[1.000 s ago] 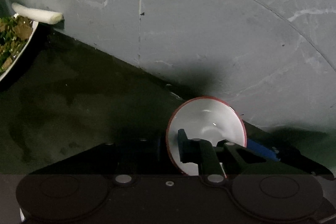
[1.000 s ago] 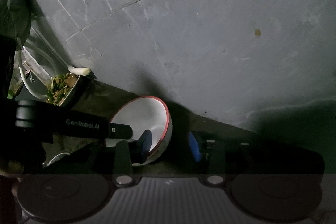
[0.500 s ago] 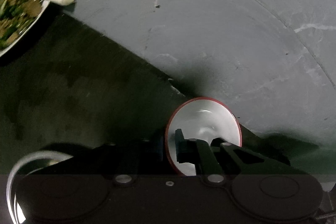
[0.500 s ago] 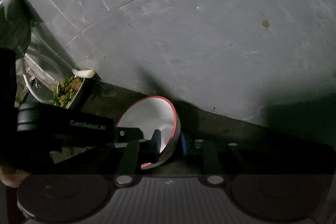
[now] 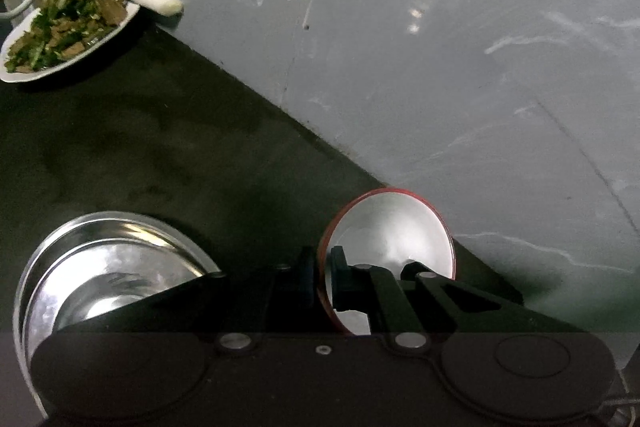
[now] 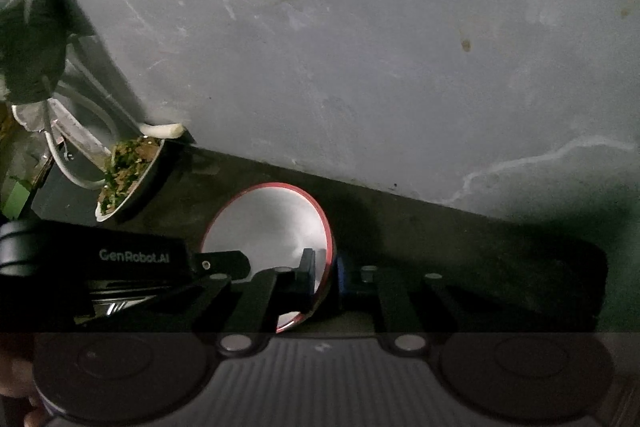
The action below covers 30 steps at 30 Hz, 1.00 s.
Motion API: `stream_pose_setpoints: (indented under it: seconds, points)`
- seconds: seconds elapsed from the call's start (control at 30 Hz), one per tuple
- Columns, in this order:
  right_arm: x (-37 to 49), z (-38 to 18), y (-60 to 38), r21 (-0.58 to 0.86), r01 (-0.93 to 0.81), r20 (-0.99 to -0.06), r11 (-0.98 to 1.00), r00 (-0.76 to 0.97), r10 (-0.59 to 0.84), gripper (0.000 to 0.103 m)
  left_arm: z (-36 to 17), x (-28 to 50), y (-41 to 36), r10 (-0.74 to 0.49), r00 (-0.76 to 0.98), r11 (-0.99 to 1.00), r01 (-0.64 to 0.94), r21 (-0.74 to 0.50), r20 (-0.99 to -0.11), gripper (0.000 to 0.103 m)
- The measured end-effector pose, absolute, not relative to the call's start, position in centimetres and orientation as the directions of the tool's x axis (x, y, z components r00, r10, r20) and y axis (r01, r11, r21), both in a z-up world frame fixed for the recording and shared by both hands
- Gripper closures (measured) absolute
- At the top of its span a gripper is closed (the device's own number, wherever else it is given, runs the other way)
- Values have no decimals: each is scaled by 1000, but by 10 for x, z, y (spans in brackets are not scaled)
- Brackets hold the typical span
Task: Organize plates and bowls
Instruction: 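Lift the second white bowl with both tools and carry it toward the steel bowl, then lower the second white bowl into the steel bowl with both tools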
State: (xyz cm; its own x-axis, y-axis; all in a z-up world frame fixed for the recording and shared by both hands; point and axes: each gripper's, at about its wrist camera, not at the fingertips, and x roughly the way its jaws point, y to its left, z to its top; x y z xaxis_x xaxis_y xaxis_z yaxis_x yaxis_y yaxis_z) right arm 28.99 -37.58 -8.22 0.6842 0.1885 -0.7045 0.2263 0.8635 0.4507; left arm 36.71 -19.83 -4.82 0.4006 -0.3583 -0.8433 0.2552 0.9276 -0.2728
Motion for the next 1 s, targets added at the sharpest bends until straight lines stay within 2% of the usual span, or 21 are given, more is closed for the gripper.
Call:
stream_pose_setpoints:
  seconds: [0.57,1.0]
  points:
    - [224,-3,-322,407,126,-594,905,789,158,92,22,271,-127,-432,552,901,241,-360,-713,97]
    - [153,22,-253,379,35,-573,925,794,205,92,35,181,-52,-416,603,904,190,-384,-681,97]
